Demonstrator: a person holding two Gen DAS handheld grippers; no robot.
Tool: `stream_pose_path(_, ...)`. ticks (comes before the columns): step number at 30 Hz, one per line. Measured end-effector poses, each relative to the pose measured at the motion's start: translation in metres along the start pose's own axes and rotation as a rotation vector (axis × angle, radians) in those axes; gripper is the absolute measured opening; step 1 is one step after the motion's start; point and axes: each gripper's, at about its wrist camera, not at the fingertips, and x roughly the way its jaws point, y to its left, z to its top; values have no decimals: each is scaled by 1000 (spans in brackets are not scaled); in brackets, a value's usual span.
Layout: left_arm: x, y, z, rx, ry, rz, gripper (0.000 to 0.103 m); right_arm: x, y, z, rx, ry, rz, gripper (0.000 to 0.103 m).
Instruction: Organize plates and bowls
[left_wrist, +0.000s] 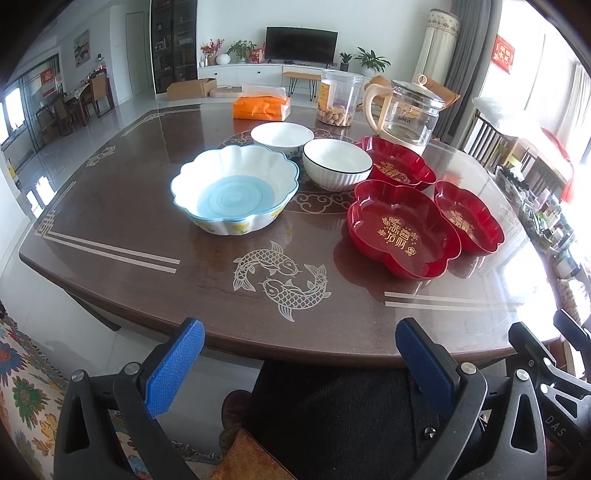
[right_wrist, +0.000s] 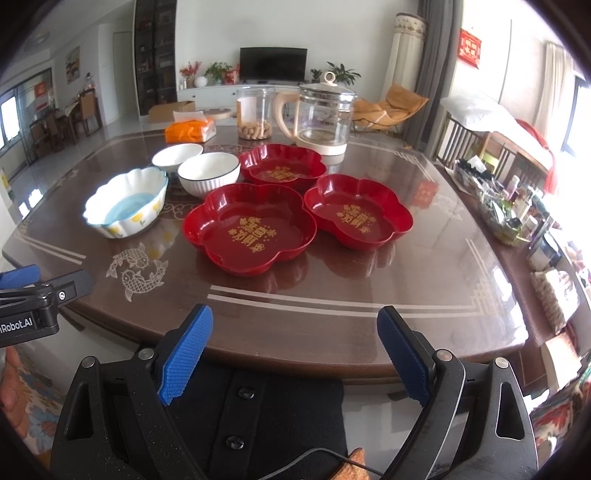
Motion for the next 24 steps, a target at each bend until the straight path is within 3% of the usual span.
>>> stream_pose_path(16, -3, 2, 3, 6, -17, 44, 103, 0, -6, 0, 29, 6, 2, 92)
stream_pose_path(24, -1, 19, 2, -88, -2, 28, 103, -2, -8, 0, 38, -3, 0, 92)
